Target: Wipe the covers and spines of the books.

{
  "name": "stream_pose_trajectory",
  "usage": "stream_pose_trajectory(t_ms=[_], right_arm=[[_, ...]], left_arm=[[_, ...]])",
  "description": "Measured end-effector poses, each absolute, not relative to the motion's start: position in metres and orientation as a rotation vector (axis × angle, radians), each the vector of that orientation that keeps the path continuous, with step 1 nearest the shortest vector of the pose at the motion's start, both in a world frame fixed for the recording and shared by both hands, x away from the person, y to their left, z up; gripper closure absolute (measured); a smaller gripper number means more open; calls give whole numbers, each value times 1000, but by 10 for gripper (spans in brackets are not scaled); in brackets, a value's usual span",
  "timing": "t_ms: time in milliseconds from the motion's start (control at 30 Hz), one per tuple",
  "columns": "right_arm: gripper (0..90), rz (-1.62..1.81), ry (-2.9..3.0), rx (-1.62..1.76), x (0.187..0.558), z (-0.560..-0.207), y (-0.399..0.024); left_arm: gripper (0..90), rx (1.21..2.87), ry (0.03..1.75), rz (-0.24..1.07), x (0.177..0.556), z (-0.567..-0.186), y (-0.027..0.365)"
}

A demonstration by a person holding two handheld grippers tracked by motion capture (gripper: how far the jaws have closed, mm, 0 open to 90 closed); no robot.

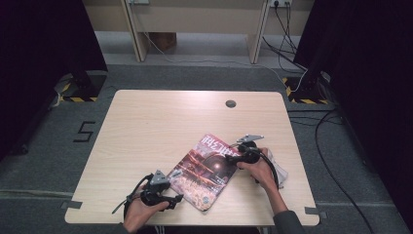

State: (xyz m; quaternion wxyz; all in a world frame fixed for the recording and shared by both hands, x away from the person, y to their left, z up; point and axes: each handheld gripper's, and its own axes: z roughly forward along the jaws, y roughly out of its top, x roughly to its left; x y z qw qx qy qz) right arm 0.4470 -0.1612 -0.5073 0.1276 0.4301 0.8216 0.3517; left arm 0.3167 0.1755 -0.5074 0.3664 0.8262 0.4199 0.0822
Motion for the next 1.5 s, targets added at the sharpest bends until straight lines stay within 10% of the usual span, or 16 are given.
stream_pose_trajectory(t_ms=[900,1500], right_arm=[[320,929,2472,1157,333,-500,-168],[381,1040,2443,1046,373,-491,-163]], left_arm=[[289,2227,1077,577,369,-500,178],[298,2187,908,368,297,-498,154]])
